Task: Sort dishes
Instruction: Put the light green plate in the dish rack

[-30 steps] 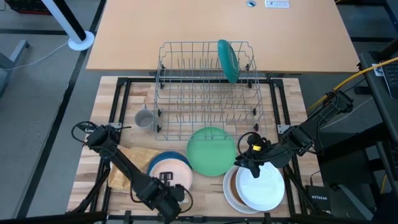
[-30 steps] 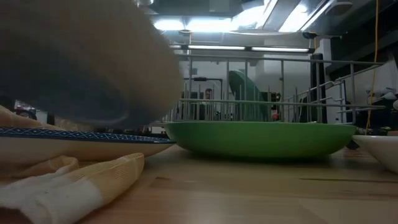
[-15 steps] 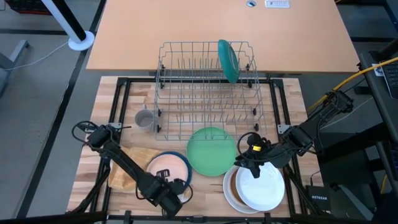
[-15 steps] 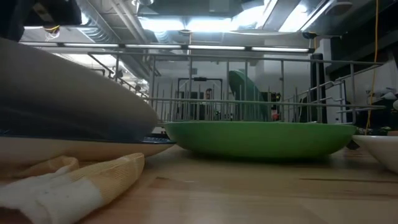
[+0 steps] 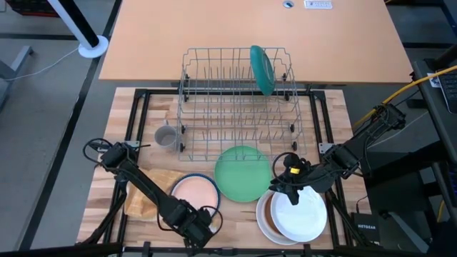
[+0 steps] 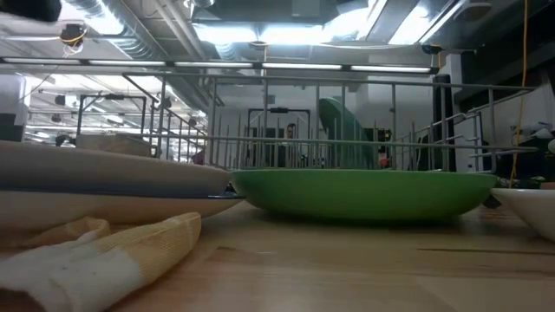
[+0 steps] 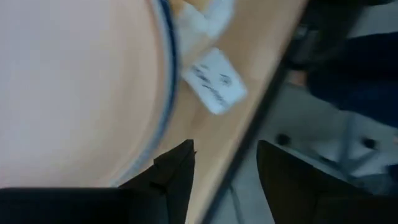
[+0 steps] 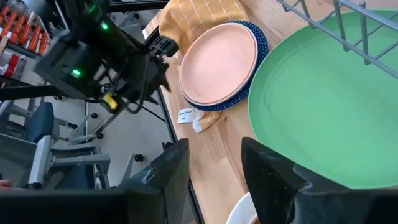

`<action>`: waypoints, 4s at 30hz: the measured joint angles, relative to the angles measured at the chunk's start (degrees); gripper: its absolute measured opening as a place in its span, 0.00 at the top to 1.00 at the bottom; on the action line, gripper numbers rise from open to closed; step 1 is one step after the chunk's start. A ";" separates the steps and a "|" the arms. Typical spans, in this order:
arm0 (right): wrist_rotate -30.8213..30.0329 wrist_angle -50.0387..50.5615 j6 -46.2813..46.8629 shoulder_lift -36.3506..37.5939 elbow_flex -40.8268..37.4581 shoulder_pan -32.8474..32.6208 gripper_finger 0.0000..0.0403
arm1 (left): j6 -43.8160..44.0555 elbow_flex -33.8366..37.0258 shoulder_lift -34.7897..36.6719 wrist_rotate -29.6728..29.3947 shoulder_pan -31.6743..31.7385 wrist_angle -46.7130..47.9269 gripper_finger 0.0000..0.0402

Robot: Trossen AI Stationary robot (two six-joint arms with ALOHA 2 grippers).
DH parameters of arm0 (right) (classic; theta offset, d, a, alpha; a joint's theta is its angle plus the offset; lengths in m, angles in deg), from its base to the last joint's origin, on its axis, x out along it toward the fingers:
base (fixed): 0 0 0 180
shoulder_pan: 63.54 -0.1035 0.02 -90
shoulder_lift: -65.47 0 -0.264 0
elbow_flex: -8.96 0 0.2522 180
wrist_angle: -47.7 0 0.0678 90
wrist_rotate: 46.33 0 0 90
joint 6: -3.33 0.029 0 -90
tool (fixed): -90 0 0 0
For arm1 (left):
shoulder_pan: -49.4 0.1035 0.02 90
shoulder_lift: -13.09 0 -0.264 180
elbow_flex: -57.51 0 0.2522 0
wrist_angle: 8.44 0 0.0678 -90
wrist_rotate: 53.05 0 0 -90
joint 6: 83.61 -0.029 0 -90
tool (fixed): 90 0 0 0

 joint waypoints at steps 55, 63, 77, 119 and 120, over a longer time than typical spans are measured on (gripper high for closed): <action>-0.68 -1.54 -0.44 0.00 0.00 0.04 0.62 | -53.10 -1.23 -7.38 -24.06 15.92 -22.91 0.59; -0.69 -1.55 -0.46 0.00 0.00 0.04 0.62 | -53.94 -1.23 -8.67 -22.23 14.75 -23.48 0.59; -0.83 -1.73 -0.44 0.00 0.00 0.04 0.62 | -51.96 -1.20 -12.42 -25.45 16.58 -23.20 0.59; 0.83 -24.37 -12.71 2.12 0.00 0.04 0.62 | -45.72 -20.67 -11.82 -18.33 12.54 -13.95 1.00; 0.83 -24.35 -13.16 2.77 0.00 0.04 0.62 | -45.49 -20.98 -11.80 -17.74 12.54 -13.99 1.00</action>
